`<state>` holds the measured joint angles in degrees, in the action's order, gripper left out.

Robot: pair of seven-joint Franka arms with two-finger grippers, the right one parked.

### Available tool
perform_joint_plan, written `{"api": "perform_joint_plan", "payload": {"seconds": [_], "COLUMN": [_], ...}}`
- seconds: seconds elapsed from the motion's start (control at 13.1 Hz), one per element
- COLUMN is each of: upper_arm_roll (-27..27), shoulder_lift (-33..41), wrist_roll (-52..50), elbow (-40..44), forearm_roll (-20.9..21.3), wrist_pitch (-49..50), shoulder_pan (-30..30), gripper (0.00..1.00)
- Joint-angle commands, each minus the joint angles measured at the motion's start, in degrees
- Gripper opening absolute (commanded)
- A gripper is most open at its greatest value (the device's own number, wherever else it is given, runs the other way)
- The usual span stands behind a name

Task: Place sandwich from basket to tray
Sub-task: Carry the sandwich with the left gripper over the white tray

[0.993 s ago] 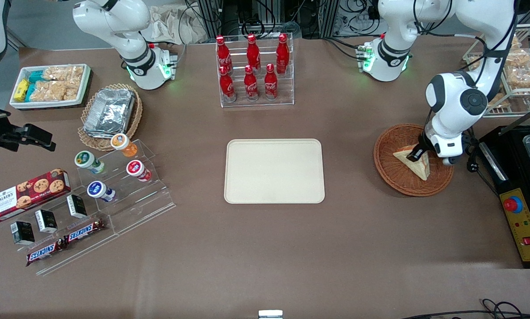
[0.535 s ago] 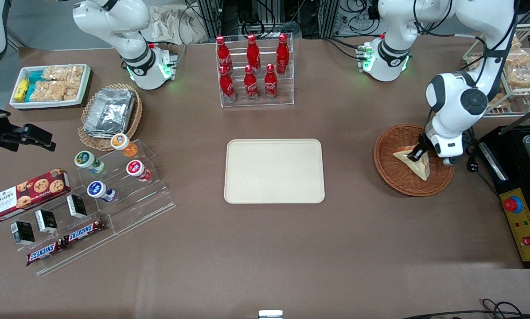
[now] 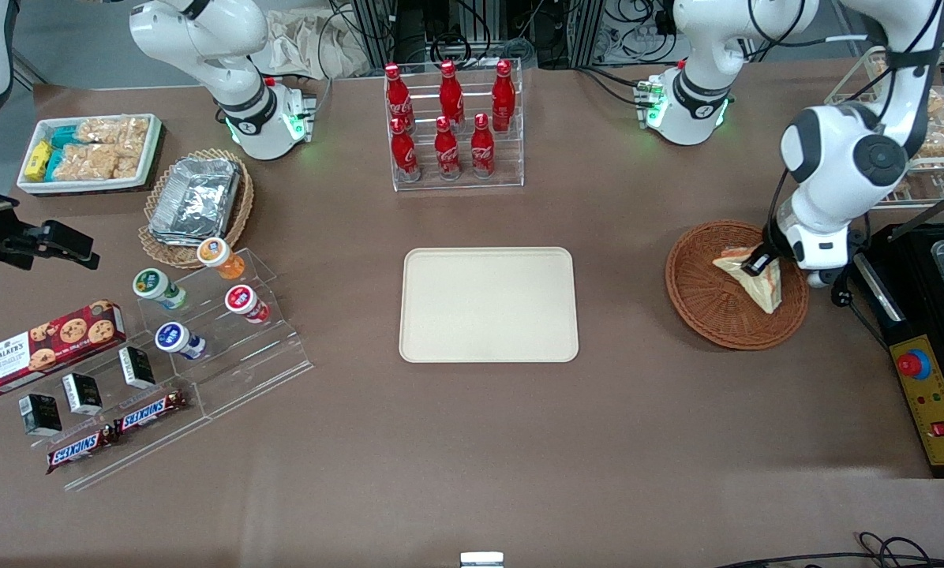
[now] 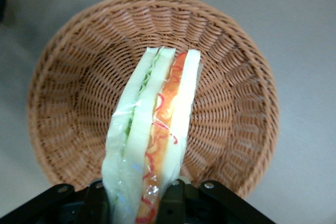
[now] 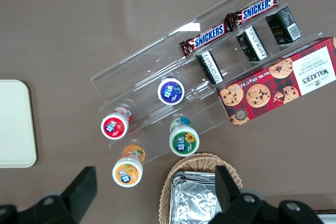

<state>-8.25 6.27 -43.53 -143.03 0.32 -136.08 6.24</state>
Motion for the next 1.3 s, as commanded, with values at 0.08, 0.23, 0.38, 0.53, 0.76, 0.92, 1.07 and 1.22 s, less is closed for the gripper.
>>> {"api": "perform_joint_plan", "payload": {"seconds": [0.08,0.23,0.38,0.53,0.76,0.92,1.07,1.22], "upper_arm_roll": [-0.1,0.2,0.3,1.1,6.0,10.6,14.3,18.8], "shoulder_lift": [3.9,3.9,3.7,3.9,3.4,2.4,1.6,0.8], "wrist_roll": [3.1,5.6,9.2,11.5,14.8,14.2,13.1,10.0], "elbow": [10.3,19.4,27.2,32.7,41.5,46.1,48.7,49.8], "forearm_roll": [4.2,6.3,6.3,6.0,5.2,4.0,1.1,-0.5], "wrist_pitch": [17.5,28.6,37.6,42.7,47.4,49.5,50.3,50.2], "shoulder_pan": [-0.1,0.0,0.2,0.5,0.5,0.5,0.5,0.5], "gripper": [0.0,0.0,0.0,0.0,0.0,0.0,0.0,0.0]}}
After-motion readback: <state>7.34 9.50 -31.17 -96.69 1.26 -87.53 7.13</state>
